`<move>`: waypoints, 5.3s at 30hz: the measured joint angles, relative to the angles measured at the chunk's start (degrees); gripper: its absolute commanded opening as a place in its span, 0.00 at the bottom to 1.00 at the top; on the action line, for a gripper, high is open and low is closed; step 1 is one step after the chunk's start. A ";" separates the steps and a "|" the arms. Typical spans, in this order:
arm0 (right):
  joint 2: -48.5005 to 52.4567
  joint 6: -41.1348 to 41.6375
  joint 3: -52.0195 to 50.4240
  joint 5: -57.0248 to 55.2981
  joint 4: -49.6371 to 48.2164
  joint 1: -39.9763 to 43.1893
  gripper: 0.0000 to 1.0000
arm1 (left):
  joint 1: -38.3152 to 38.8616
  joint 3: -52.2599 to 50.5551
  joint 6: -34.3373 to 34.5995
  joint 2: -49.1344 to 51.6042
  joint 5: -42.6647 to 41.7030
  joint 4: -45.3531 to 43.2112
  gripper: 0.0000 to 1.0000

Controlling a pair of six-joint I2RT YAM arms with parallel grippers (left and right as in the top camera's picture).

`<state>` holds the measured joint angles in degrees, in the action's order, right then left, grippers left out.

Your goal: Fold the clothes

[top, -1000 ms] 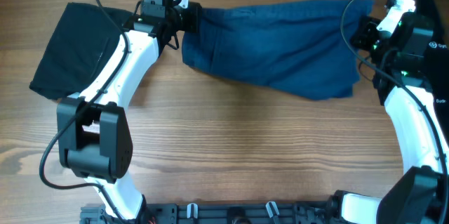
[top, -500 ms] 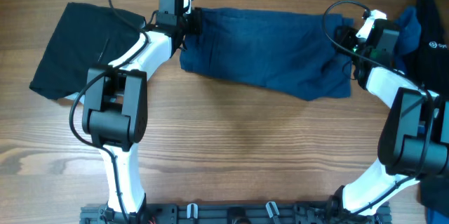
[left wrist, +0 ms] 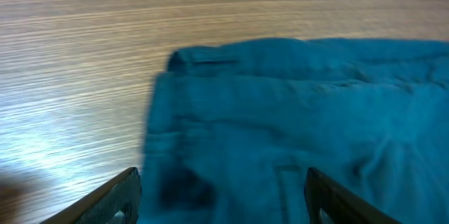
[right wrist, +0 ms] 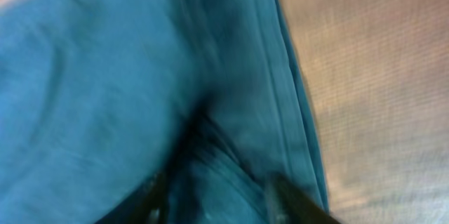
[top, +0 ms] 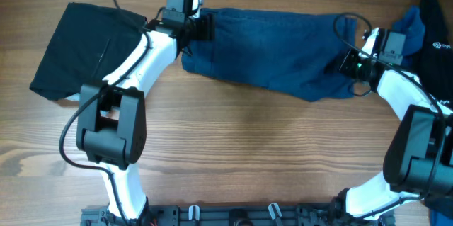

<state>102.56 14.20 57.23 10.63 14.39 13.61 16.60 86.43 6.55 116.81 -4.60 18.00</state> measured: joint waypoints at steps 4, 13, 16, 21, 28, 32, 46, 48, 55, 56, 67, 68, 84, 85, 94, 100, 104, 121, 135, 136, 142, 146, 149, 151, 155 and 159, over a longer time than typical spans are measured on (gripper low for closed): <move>0.72 0.81 0.00 -1.27 1.05 0.09 0.30 | 1.70 0.00 -0.57 1.84 -0.37 -0.90 0.75; 1.75 2.36 0.00 -5.38 5.55 0.11 0.28 | 1.84 0.00 -1.36 8.50 -0.72 -3.43 0.77; 2.01 3.15 0.00 -5.31 5.27 0.11 0.04 | 1.84 0.00 -1.36 8.50 -0.85 -3.69 0.77; 1.25 3.85 0.00 -4.87 6.05 0.63 0.04 | 1.84 0.00 -1.36 8.50 -0.85 -3.89 0.77; -14.82 9.18 -0.02 -12.24 15.34 5.81 0.05 | 1.86 -0.02 -1.36 8.50 -1.07 -3.96 0.77; -14.14 11.34 -0.42 -14.58 17.81 6.01 0.22 | 1.88 0.00 -1.36 8.50 -1.25 -3.93 0.82; -13.14 1.44 -2.19 17.07 -0.92 3.67 0.04 | 1.88 -0.20 -1.55 -0.22 -5.42 6.80 0.91; -11.67 1.07 -2.08 18.05 -3.21 -0.26 0.04 | 1.88 -0.17 -1.53 -2.12 -6.32 9.27 0.91; 6.56 8.17 -1.90 12.33 -14.19 -7.17 0.04 | 1.90 -0.22 -1.51 -2.32 -7.30 12.72 0.96; 9.42 10.32 -1.92 12.28 -17.79 -7.10 0.04 | 1.90 -0.22 -1.51 -2.32 -7.30 13.05 0.97; 11.65 16.09 3.41 -1.49 -14.21 -6.12 0.04 | 1.88 -0.22 -1.51 -2.29 -4.39 20.02 1.00; 11.65 15.30 3.67 -1.46 -13.53 -6.05 0.04 | 1.88 -0.22 -1.51 -2.21 -3.76 20.24 1.00; 11.43 8.83 4.50 0.31 -9.94 -5.18 0.05 | -4.17 0.92 0.46 12.04 -36.83 -1.42 0.95; 11.43 8.81 4.55 0.50 -9.84 -5.14 0.05 | -3.91 0.96 0.48 12.28 -37.70 -1.70 0.91; 8.96 7.52 3.82 3.15 -4.00 -4.50 0.04 | -0.74 0.83 3.28 14.86 -36.61 -0.74 0.04; -7.17 6.45 0.52 2.32 4.35 -4.55 0.04 | -2.43 0.42 1.44 9.16 -30.08 17.79 0.04; -22.45 6.40 0.63 2.16 8.33 -4.55 0.04 | -3.61 -0.46 -1.99 -4.22 -14.03 36.94 0.04; -29.18 6.93 0.63 2.64 17.14 -4.55 0.04 | 12.31 7.72 -6.51 -17.77 9.46 40.19 0.04; -29.18 6.93 0.59 3.32 20.79 -4.55 0.04 | 17.57 7.72 12.33 1.05 7.67 16.52 1.00; -29.18 6.93 0.59 3.32 21.11 -4.55 0.04 | 17.57 7.72 13.33 1.05 6.21 15.93 1.00; -29.16 6.91 0.20 3.37 21.90 -4.55 0.04 | 16.90 7.72 15.32 0.57 1.86 18.36 1.00; -29.16 2.69 0.09 9.57 20.85 -5.11 0.04 | 12.04 7.72 15.47 -4.59 1.09 21.99 1.00; -29.16 -2.45 -0.07 17.46 17.90 -8.74 0.04 | 7.98 7.82 15.52 -8.41 1.07 23.52 1.00; -29.14 -5.51 -0.15 21.18 15.56 -12.81 0.04 | 6.34 8.09 15.67 -8.85 1.05 24.94 0.97; -27.08 -8.61 -0.15 22.99 9.22 -21.66 0.04 | 5.25 8.07 16.09 -8.79 -0.44 24.79 0.49; -18.03 -8.74 -0.15 21.68 4.39 -27.39 0.04 | 5.25 8.09 15.15 -8.79 -1.36 27.43 0.71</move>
<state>84.53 5.45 57.08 32.32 18.79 -13.78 21.85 94.52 21.69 108.03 -5.96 45.43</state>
